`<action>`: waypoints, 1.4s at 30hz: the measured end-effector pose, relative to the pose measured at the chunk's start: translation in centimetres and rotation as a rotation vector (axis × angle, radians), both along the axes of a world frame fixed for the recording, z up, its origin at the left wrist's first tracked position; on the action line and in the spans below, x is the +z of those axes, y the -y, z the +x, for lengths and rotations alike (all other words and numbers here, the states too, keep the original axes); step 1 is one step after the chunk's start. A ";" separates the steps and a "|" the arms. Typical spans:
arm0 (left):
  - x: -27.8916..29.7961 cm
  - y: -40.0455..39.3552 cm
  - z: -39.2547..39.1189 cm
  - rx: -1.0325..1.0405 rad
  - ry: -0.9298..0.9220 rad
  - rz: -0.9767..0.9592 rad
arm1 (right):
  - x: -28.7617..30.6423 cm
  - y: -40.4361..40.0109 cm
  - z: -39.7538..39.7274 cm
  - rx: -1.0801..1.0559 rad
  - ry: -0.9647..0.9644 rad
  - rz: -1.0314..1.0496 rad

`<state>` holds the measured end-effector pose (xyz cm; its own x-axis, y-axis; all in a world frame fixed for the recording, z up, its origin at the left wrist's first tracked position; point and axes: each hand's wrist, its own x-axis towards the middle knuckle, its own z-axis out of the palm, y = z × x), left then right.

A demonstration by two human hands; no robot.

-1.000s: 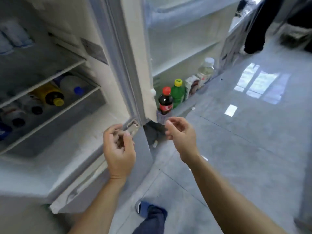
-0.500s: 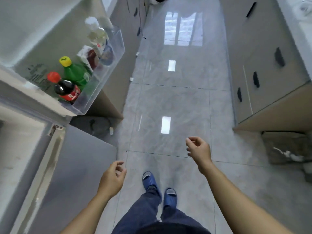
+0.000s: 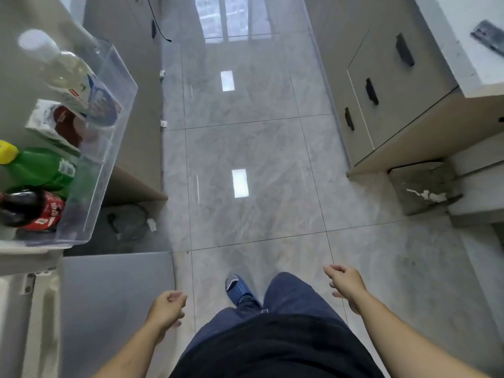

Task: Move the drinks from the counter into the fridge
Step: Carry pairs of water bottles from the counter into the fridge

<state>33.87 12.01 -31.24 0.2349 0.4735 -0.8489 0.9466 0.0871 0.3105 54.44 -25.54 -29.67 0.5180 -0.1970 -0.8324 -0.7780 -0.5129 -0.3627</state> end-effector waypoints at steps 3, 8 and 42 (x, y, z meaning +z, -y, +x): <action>0.2 -1.2 4.3 0.018 -0.020 -0.014 | -0.2 0.3 1.0 -0.039 -0.029 -0.016; 1.1 -2.3 15.3 0.066 0.091 -0.025 | -1.1 1.6 4.3 -0.083 -0.093 -0.068; 0.4 -20.0 53.9 0.558 0.087 0.021 | 2.6 -35.0 65.6 0.673 0.095 0.066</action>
